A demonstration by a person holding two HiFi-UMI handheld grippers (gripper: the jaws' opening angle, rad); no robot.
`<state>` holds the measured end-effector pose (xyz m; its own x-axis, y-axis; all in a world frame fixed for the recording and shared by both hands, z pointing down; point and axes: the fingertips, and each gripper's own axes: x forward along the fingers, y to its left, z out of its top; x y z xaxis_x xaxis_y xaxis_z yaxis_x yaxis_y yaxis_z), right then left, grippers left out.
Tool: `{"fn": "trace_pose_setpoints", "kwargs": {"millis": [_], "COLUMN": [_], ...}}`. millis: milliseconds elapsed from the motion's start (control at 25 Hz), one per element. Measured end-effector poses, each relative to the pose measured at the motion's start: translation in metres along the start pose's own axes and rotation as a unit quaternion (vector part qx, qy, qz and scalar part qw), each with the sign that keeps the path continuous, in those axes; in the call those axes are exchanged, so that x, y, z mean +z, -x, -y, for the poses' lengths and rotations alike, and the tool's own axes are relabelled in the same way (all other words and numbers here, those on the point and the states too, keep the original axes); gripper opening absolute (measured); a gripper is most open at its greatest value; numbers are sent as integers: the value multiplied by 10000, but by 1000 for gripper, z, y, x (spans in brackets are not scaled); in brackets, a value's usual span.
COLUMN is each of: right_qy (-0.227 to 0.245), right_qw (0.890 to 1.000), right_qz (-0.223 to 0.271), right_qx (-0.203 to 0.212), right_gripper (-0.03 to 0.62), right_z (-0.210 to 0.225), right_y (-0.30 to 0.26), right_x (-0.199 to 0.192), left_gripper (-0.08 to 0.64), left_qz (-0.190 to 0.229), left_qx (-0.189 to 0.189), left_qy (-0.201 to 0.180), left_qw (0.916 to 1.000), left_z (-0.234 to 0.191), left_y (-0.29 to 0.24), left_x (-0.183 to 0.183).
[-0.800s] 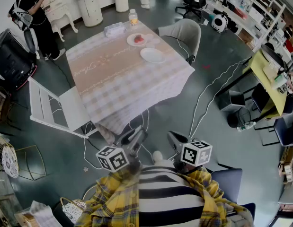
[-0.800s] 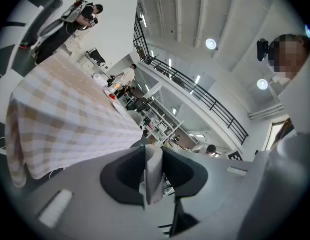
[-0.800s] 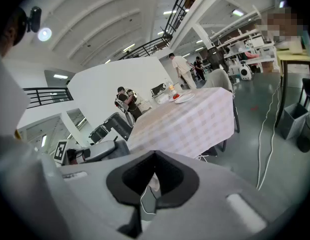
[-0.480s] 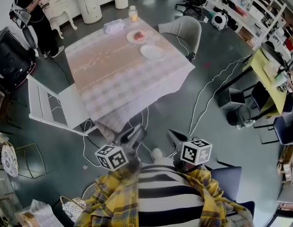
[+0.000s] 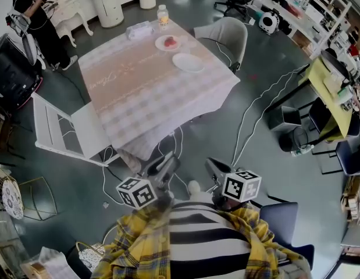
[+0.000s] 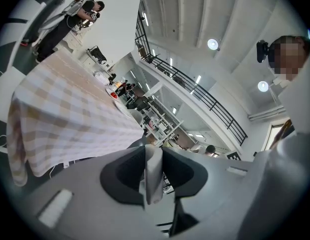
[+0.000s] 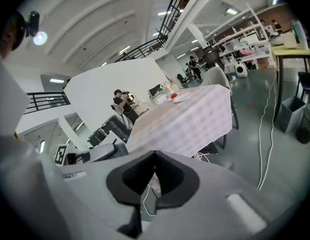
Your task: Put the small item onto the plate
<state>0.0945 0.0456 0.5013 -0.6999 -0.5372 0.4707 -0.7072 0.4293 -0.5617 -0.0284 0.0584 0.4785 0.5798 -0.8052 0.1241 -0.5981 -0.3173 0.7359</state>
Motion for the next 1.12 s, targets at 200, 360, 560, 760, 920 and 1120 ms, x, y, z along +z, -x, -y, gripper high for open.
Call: {"fn": "trace_pose_setpoints", "kwargs": {"millis": [200,360,560,760,920,1120], "right_qy": [-139,-176,-287,-126,-68,-111], "right_qw": [9999,9997,9993,9997,9996,9990], "right_qz": [1,51,77,25,-45,-38], "right_qx": [-80,-166,-218,-212,-277,-420], "right_gripper": [0,0,0,0,0,0], "right_z": [-5,-14,-29,-48,-52,-38], "right_y": [-5,-11,-20,-31,-36,-45], "right_x": [-5,-11,-25,-29,-30,-19], "left_gripper": [91,91,91,91,91,91], "left_qz": [-68,-105,-158,-150,-114,-107], "left_qx": [-30,-83,-153,-204,-163,-124], "left_qy": [19,34,-20,-63,71,42], "left_qw": [10000,9999,9998,9997,9998,9999], "left_z": [-5,-13,-18,-25,-34,-44], "left_y": [10,21,41,56,61,50], "left_x": [1,4,6,8,10,20]}}
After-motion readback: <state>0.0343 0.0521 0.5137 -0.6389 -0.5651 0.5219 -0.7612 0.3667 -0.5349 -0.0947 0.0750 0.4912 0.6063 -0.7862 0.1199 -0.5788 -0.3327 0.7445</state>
